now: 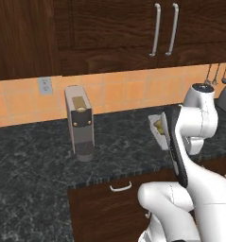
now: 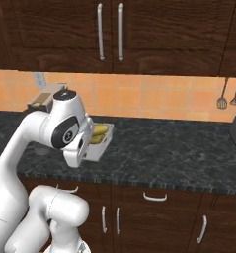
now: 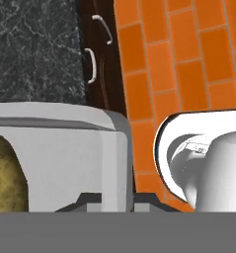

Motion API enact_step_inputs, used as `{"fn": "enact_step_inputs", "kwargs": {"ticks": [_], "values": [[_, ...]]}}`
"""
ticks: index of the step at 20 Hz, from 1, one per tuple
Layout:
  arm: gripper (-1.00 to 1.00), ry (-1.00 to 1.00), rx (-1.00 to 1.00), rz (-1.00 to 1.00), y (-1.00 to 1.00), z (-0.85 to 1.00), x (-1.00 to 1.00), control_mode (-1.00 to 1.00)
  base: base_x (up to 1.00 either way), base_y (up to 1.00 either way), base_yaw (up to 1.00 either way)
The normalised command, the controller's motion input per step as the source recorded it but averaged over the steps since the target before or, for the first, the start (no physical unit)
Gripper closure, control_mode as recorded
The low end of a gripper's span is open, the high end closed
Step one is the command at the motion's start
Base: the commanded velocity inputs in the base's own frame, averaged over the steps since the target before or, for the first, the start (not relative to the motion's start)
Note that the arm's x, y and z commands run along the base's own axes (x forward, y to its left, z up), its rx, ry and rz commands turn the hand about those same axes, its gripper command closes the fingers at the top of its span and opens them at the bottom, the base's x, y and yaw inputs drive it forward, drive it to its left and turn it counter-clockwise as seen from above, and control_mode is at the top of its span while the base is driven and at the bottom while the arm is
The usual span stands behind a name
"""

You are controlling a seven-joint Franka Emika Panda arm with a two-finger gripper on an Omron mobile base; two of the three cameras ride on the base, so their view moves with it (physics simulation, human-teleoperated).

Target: Take the meat container that has the steak and place it on the second highest rack of the freezer. Then take the vegetable container that has the potato and cucumber and place it on the highest rack of the freezer.

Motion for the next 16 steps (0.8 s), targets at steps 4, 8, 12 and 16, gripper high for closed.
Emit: {"fn": "enact_step_inputs", "kwargs": {"ticks": [4, 8, 12, 16], "values": [[1.0, 0.0, 0.0, 0.0, 0.0, 0.0, 0.0, 1.0, -0.33, -0.51, -0.27], [1.0, 0.0, 0.0, 0.0, 0.0, 0.0, 0.0, 1.0, -0.07, -0.69, -0.66], [1.0, 0.0, 0.0, 0.0, 0.0, 0.0, 0.0, 1.0, 0.0, -0.41, -0.84], [1.0, 0.0, 0.0, 0.0, 0.0, 0.0, 0.0, 1.0, 0.0, -0.33, -0.87]]}}
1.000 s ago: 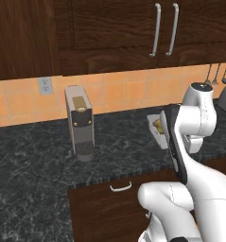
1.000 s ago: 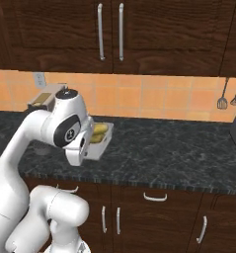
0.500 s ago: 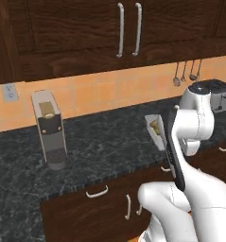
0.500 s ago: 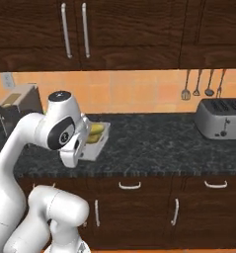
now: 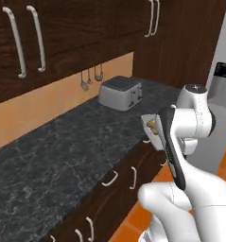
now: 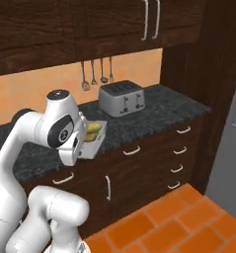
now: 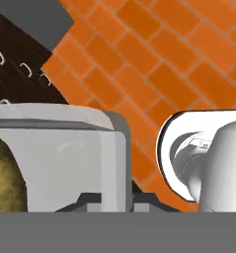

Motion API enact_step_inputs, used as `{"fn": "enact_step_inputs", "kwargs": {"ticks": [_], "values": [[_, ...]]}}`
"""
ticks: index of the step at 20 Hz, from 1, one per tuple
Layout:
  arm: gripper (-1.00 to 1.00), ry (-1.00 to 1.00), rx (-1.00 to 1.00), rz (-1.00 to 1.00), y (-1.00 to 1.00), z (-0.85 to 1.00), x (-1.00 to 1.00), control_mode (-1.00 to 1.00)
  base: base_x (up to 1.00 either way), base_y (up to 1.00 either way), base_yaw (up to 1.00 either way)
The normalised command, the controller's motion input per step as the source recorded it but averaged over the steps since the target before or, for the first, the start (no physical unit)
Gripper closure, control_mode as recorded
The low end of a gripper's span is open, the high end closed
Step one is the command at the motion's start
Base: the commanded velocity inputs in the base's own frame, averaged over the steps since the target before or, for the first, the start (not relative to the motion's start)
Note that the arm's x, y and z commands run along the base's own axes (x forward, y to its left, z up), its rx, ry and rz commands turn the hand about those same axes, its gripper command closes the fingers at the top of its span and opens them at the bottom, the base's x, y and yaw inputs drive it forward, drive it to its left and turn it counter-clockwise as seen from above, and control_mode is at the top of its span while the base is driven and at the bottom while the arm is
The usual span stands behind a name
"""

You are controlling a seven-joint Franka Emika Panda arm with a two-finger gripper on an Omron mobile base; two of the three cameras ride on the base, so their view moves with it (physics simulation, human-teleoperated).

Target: Take the meat container that has the steak and place it on the second highest rack of the freezer. Then take the vegetable container that has the potato and cucumber and place it on the highest rack of the freezer.

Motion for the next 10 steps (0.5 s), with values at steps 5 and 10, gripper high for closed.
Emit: {"fn": "enact_step_inputs", "kwargs": {"ticks": [5, 10], "values": [[1.0, 0.0, 0.0, 0.0, 0.0, 0.0, 0.0, 1.0, 0.0, -0.32, -0.87], [1.0, 0.0, 0.0, 0.0, 0.0, 0.0, 0.0, 1.0, 0.0, -0.34, -0.86]]}}
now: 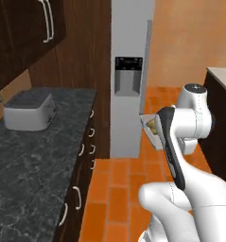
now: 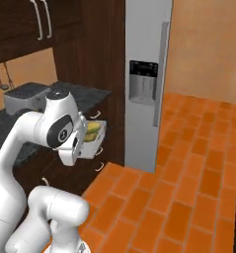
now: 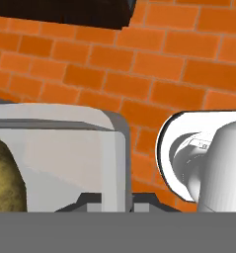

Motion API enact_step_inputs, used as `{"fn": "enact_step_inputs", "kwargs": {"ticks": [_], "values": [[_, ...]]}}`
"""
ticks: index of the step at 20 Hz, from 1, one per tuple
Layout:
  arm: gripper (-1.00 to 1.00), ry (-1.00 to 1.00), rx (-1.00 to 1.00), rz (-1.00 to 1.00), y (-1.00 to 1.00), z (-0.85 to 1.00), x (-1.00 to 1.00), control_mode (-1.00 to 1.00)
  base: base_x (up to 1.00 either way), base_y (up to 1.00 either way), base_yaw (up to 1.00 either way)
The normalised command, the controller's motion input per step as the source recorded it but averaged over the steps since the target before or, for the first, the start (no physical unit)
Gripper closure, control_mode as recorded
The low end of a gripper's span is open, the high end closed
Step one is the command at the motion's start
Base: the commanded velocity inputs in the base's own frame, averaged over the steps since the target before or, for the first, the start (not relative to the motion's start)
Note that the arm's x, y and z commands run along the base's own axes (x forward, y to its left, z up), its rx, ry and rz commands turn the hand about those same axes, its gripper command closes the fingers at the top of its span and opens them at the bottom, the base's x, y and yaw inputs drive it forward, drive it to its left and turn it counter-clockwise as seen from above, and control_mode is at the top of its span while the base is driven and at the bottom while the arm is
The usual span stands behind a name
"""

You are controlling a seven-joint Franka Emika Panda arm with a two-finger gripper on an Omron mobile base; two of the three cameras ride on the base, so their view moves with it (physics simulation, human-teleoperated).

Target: Take the meat container that has the steak and place it on the second highest rack of the freezer. Then take the vegetable container that has the potato and cucumber and place it on the highest rack of the freezer.

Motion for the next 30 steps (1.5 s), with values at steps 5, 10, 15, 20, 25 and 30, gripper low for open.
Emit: {"fn": "enact_step_inputs", "kwargs": {"ticks": [5, 10, 15, 20, 25, 30], "values": [[1.0, 0.0, 0.0, 0.0, 0.0, 0.0, 0.0, 1.0, 0.16, -0.41, -0.74], [1.0, 0.0, 0.0, 0.0, 0.0, 0.0, 0.0, 1.0, 0.48, -0.45, -0.22], [1.0, 0.0, 0.0, 0.0, 0.0, 0.0, 0.0, 1.0, 0.95, -0.54, 0.0], [1.0, 0.0, 0.0, 0.0, 0.0, 0.0, 0.0, 1.0, 1.0, -0.45, 0.0], [1.0, 0.0, 0.0, 0.0, 0.0, 0.0, 0.0, 1.0, 1.0, -0.13, 0.02], [1.0, 0.0, 0.0, 0.0, 0.0, 0.0, 0.0, 1.0, 1.0, -0.03, 0.04]]}}
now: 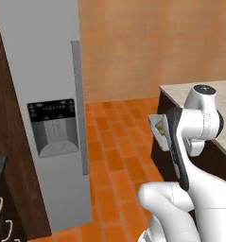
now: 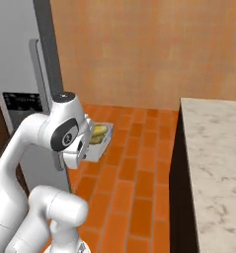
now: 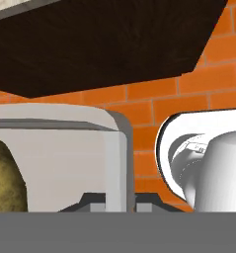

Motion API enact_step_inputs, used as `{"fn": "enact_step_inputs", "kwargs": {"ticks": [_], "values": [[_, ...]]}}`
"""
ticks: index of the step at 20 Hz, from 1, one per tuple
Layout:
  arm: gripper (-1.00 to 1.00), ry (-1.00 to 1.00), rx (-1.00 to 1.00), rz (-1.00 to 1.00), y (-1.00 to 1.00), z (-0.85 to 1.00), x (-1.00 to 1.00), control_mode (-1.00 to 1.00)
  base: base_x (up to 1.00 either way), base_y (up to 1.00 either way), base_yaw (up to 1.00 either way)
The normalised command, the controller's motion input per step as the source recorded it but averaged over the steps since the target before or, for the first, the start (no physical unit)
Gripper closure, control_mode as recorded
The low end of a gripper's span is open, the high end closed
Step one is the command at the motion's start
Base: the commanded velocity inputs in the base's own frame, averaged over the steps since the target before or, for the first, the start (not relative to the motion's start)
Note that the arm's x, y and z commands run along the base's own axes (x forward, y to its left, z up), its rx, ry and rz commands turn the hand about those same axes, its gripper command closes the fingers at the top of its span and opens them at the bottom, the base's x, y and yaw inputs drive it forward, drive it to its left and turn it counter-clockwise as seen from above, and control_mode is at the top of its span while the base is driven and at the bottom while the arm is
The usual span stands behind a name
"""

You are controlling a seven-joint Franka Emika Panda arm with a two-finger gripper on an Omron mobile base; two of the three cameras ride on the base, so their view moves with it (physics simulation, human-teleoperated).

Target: Take the meat container that has the steak and place it on the second highest rack of the freezer. Then take the vegetable container that has the potato and cucumber and place it on the highest rack of the freezer.

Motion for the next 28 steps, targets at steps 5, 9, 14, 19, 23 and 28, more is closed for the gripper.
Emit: {"fn": "enact_step_inputs", "kwargs": {"ticks": [5, 9, 14, 19, 23, 28], "values": [[1.0, 0.0, 0.0, 0.0, 0.0, 0.0, 0.0, 1.0, 1.0, -0.63, 0.03], [1.0, 0.0, 0.0, 0.0, 0.0, 0.0, 0.0, 1.0, 1.0, -0.31, 0.03], [1.0, 0.0, 0.0, 0.0, 0.0, 0.0, 0.0, 1.0, 1.0, -0.22, 0.05], [1.0, 0.0, 0.0, 0.0, 0.0, 0.0, 0.0, 1.0, 1.0, -0.23, 0.06], [1.0, 0.0, 0.0, 0.0, 0.0, 0.0, 0.0, 1.0, 1.0, -0.22, 0.08], [1.0, 0.0, 0.0, 0.0, 0.0, 0.0, 0.0, 1.0, 1.0, -0.13, 0.1]]}}
